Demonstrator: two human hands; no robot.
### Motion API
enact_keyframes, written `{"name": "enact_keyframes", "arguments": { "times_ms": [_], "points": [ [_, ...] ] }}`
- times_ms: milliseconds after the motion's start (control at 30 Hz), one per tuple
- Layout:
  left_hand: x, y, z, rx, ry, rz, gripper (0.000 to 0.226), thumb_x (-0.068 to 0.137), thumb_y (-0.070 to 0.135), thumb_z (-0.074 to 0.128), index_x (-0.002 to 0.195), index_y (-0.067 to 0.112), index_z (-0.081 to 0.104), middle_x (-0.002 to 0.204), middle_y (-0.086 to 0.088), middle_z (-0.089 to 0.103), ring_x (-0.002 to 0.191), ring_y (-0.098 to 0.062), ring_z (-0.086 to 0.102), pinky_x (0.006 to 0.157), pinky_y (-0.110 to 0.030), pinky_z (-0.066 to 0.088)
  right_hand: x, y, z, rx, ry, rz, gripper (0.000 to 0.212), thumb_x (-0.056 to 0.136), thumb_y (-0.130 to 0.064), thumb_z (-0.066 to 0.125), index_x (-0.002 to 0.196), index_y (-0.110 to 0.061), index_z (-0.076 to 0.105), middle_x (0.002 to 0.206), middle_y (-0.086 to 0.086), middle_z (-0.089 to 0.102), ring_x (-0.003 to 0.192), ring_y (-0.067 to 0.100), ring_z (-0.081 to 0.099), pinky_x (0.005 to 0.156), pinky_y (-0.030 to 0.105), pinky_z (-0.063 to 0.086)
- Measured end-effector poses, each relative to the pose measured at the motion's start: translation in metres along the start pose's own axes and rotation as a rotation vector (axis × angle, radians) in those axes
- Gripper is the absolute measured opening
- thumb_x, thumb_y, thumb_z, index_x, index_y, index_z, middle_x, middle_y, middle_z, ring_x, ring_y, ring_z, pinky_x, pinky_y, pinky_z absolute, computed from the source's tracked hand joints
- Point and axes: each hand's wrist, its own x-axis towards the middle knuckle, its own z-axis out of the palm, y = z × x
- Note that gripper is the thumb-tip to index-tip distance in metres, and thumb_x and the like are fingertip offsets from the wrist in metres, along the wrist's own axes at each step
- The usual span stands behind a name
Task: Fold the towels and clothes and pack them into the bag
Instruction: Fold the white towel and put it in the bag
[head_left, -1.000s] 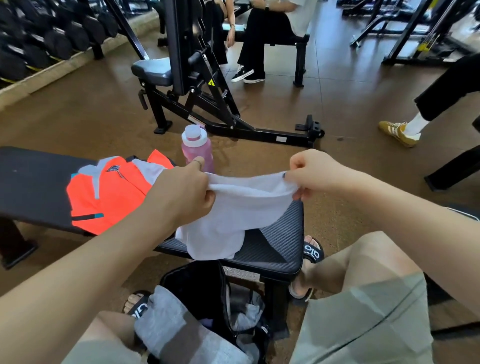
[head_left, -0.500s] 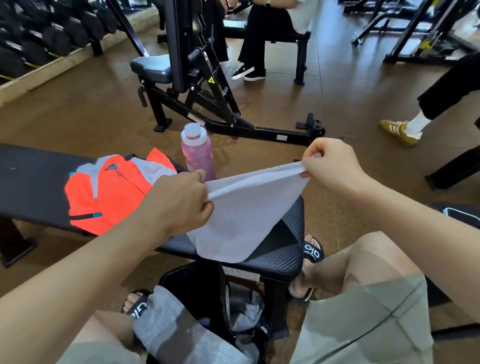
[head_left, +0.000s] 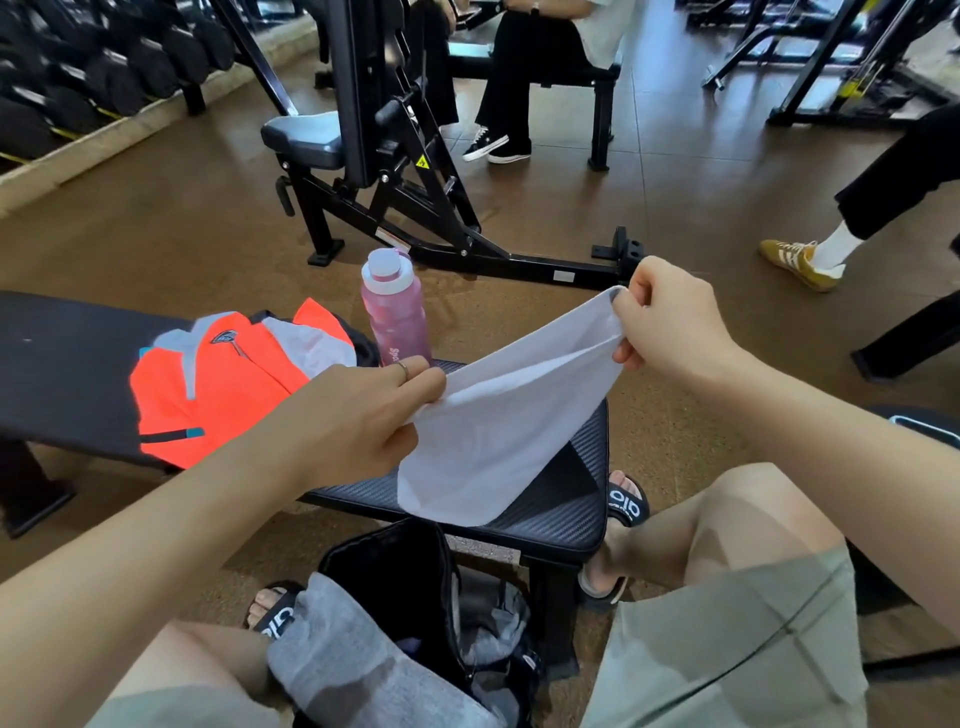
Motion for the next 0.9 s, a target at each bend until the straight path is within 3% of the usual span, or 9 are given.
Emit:
{"name": "enact_keyframes", "arguments": {
  "times_ms": [133, 200, 267, 333, 433, 533, 700, 833, 900],
  "points": [
    [-0.003, -0.002, -0.004, -0.122, 0.06, 0.024, 0.017, 0.088, 0.018, 0.044, 0.099, 0.013, 0.054, 0.09, -0.001, 0.05, 0.066, -0.02, 0.041, 0.046, -0.04, 0.044, 0.005, 0.007, -0.001, -0.054, -0.003, 0.016, 0.014, 0.098, -0.012, 0.046, 0.093, 0.001, 0.049, 0.073, 0.017, 0.068, 0.048, 0.016, 0.069, 0.056, 0.044, 0.063],
    [-0.002, 0.002, -0.007, -0.243, 0.129, -0.011, 0.014, 0.089, 0.017, 0.048, 0.098, 0.015, 0.058, 0.087, 0.006, 0.049, 0.068, -0.012, 0.037, 0.053, -0.032, 0.043, 0.009, 0.011, -0.001, -0.103, -0.039, 0.036, 0.011, 0.098, -0.012, 0.048, 0.095, -0.002, 0.051, 0.077, 0.015, 0.067, 0.054, 0.021, 0.071, 0.06, 0.047, 0.063],
    [0.002, 0.008, -0.01, -0.374, 0.181, -0.062, 0.01, 0.091, 0.016, 0.049, 0.093, 0.015, 0.059, 0.08, 0.009, 0.047, 0.067, -0.012, 0.04, 0.058, -0.024, 0.037, 0.007, 0.01, -0.003, -0.349, -0.148, 0.021, 0.009, 0.095, -0.009, 0.051, 0.104, -0.007, 0.051, 0.089, 0.013, 0.061, 0.067, 0.03, 0.067, 0.062, 0.047, 0.058],
    [0.01, 0.014, -0.013, -0.51, 0.188, -0.122, 0.013, 0.093, 0.015, 0.049, 0.084, 0.01, 0.057, 0.073, 0.004, 0.047, 0.066, -0.015, 0.044, 0.059, -0.025, 0.035, -0.006, 0.002, 0.003, -0.58, -0.219, -0.102, 0.028, 0.089, -0.004, 0.056, 0.114, -0.013, 0.049, 0.106, 0.01, 0.051, 0.077, 0.028, 0.058, 0.063, 0.04, 0.052],
    [0.022, 0.021, -0.013, -0.685, 0.163, -0.205, 0.024, 0.095, 0.015, 0.048, 0.075, 0.003, 0.048, 0.064, -0.003, 0.043, 0.061, -0.014, 0.039, 0.058, -0.027, 0.03, -0.046, -0.024, 0.024, -0.148, -0.26, -0.418, 0.027, 0.08, -0.011, 0.065, 0.105, -0.017, 0.057, 0.11, 0.0, 0.055, 0.099, 0.019, 0.054, 0.085, 0.033, 0.048],
    [0.029, 0.025, -0.014, -0.753, 0.152, -0.214, 0.026, 0.095, 0.013, 0.049, 0.071, 0.005, 0.044, 0.061, 0.003, 0.034, 0.059, -0.009, 0.034, 0.056, -0.025, 0.026, -0.075, -0.038, 0.045, 0.308, -0.503, -0.398, 0.017, 0.081, -0.022, 0.067, 0.097, -0.021, 0.062, 0.111, -0.006, 0.064, 0.112, 0.011, 0.055, 0.102, 0.031, 0.042],
    [0.031, 0.023, -0.022, -0.631, 0.131, -0.123, 0.027, 0.093, 0.012, 0.048, 0.068, 0.005, 0.042, 0.063, -0.003, 0.039, 0.062, -0.017, 0.038, 0.058, -0.032, 0.031, -0.078, -0.022, 0.069, 0.449, -0.444, -0.302, 0.013, 0.089, -0.026, 0.072, 0.093, -0.02, 0.061, 0.095, -0.003, 0.066, 0.098, 0.02, 0.064, 0.095, 0.055, 0.049],
    [0.03, 0.023, -0.025, -0.565, 0.116, -0.072, 0.031, 0.096, 0.013, 0.046, 0.066, 0.01, 0.037, 0.063, 0.002, 0.037, 0.063, -0.014, 0.039, 0.057, -0.028, 0.03, -0.083, -0.025, 0.077, 0.429, -0.415, -0.34, 0.002, 0.096, -0.026, 0.063, 0.097, -0.026, 0.063, 0.093, -0.006, 0.066, 0.097, 0.017, 0.065, 0.092, 0.052, 0.052],
    [0.028, 0.022, -0.025, -0.536, 0.105, -0.059, 0.031, 0.097, 0.016, 0.044, 0.067, 0.009, 0.041, 0.064, 0.002, 0.039, 0.064, -0.013, 0.041, 0.057, -0.025, 0.03, -0.084, -0.027, 0.076, 0.431, -0.406, -0.318, 0.008, 0.099, -0.022, 0.058, 0.096, -0.024, 0.065, 0.09, -0.006, 0.066, 0.092, 0.017, 0.064, 0.09, 0.051, 0.052]
  ]
}}
